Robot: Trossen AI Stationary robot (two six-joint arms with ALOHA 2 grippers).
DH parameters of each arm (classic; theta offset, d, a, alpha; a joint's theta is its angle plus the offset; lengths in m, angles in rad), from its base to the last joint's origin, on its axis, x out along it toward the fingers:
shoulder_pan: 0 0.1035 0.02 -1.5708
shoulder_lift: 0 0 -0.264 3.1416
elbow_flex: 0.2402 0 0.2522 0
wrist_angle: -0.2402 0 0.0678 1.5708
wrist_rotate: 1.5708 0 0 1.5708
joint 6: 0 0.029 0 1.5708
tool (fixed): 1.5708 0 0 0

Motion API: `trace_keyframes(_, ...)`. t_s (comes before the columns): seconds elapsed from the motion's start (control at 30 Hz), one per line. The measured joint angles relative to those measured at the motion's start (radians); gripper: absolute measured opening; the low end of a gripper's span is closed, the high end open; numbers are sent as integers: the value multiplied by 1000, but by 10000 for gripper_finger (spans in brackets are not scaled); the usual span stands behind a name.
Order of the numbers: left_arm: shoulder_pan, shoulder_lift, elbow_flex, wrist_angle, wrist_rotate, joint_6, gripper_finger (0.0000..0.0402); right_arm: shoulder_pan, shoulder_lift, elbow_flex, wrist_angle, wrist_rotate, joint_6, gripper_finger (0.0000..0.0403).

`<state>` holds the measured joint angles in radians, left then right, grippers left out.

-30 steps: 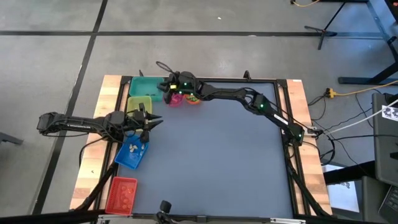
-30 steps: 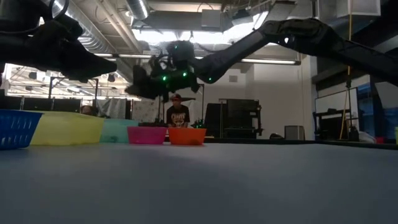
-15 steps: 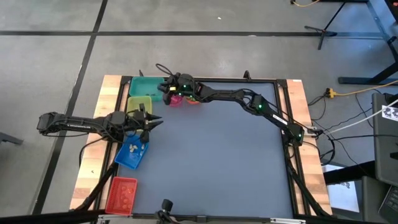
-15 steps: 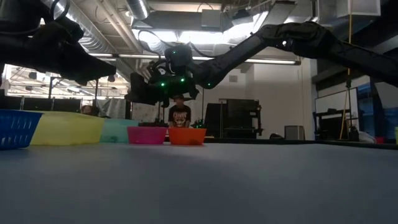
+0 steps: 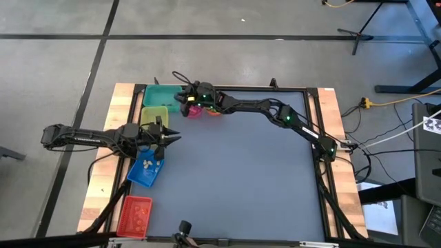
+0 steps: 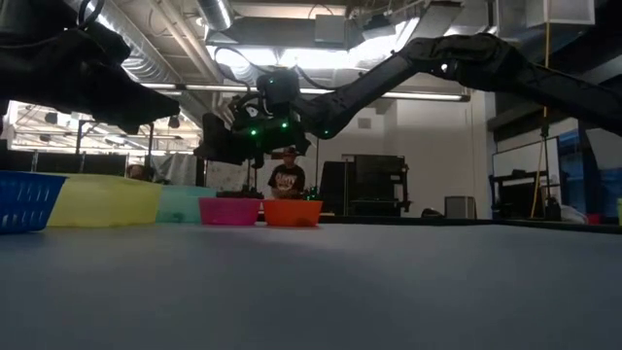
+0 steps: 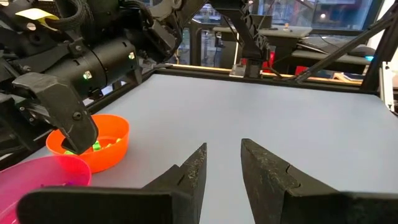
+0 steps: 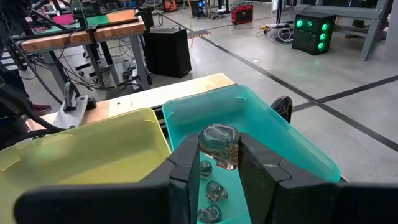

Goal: Sort Halloween decoration
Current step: Put the black skull toy into the green bin, then return to Home Position

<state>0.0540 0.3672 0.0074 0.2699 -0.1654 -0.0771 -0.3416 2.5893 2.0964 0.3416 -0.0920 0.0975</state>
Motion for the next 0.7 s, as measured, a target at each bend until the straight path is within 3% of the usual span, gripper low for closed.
trace_keyframes(0.17, 0, 0, 0, 0, -1, 0, 85, 0, 0, 0, 0, 2, 1, 105)
trace_keyframes(0.5, 0, 0, 0, 0, -5, 1, 85, -4, 0, 0, 0, 31, 2, 206)
trace_keyframes(0.7, 0, 0, 0, 0, -5, 0, 85, -6, -2, 0, 3, 32, 1, 222)
